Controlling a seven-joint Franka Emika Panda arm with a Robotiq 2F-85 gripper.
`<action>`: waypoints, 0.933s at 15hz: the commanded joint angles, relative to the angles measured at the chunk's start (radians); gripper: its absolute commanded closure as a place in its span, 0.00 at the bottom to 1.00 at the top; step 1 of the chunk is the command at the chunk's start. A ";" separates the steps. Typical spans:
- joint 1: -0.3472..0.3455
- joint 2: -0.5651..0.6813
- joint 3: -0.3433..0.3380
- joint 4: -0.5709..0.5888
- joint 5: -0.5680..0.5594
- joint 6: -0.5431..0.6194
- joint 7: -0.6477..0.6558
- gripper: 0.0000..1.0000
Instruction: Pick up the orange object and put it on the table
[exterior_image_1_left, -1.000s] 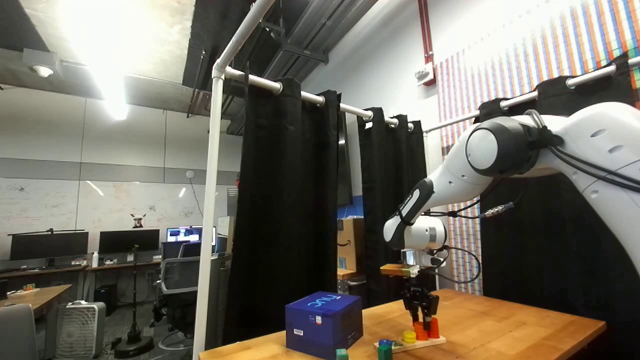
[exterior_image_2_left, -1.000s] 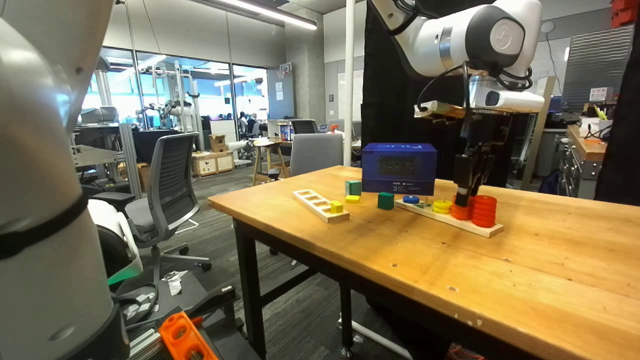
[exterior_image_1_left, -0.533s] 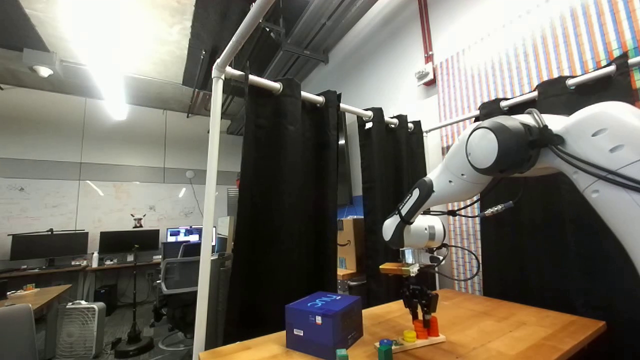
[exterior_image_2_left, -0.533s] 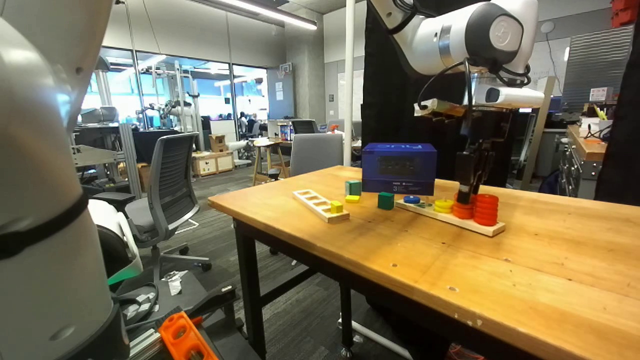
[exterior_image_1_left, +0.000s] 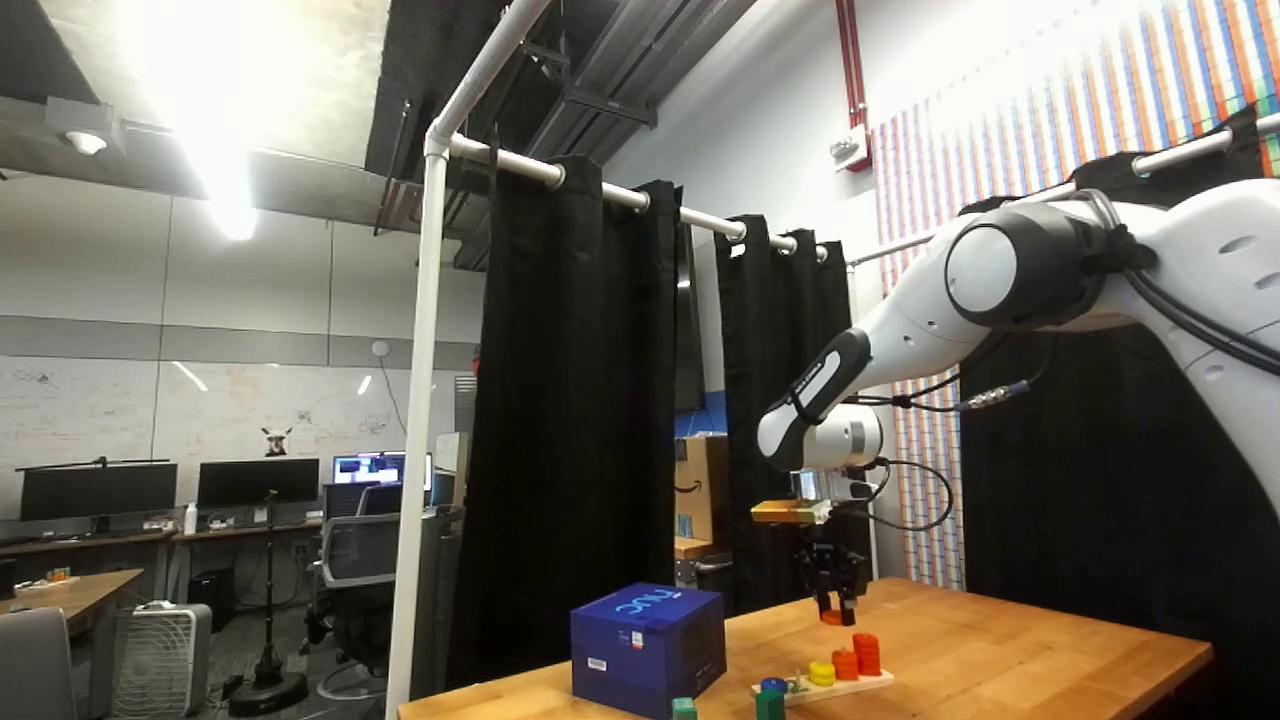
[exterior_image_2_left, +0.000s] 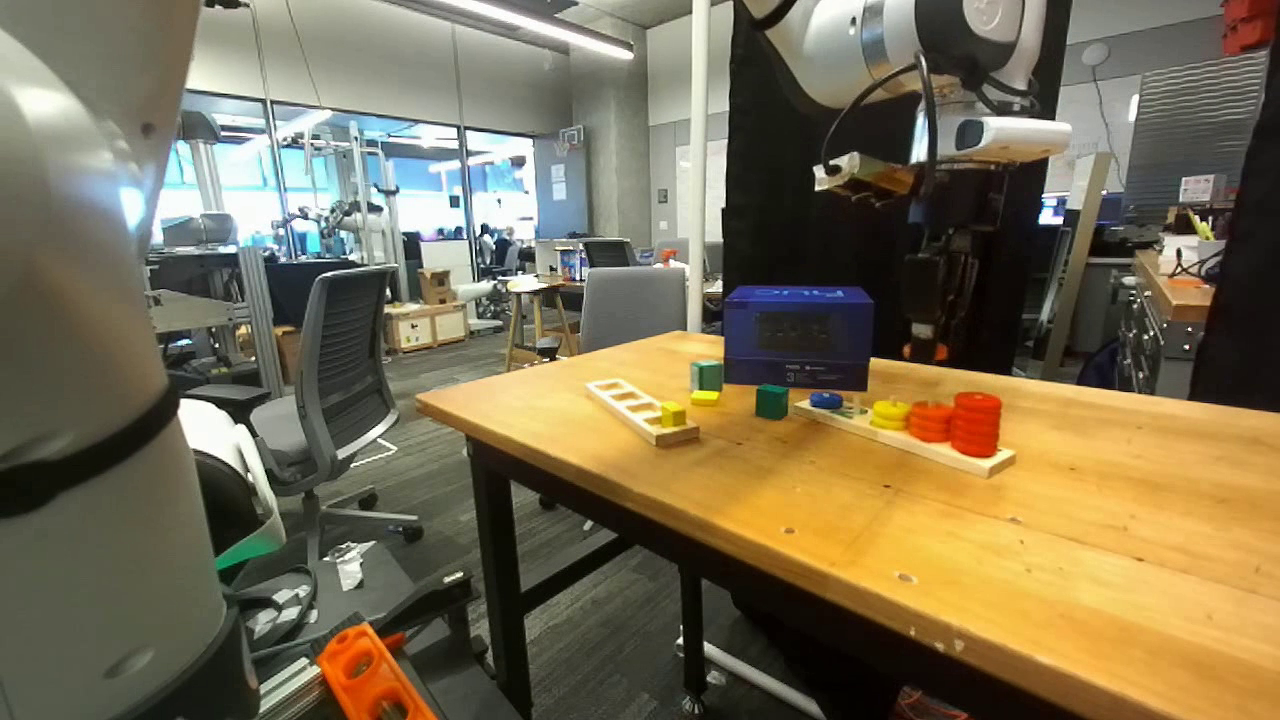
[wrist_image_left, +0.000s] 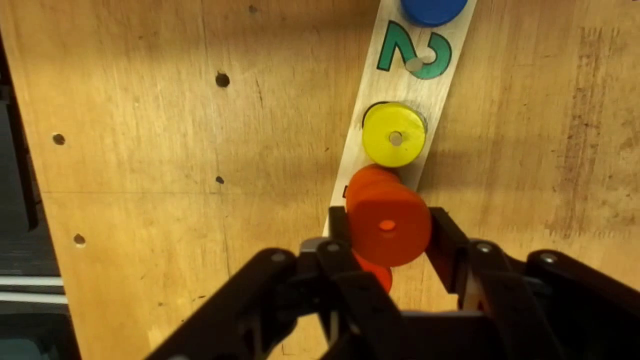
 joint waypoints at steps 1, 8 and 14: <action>0.017 -0.034 -0.005 0.008 -0.030 -0.039 0.033 0.81; 0.019 -0.109 0.040 -0.046 -0.005 -0.016 -0.141 0.82; 0.051 -0.217 0.111 -0.168 0.013 -0.002 -0.378 0.82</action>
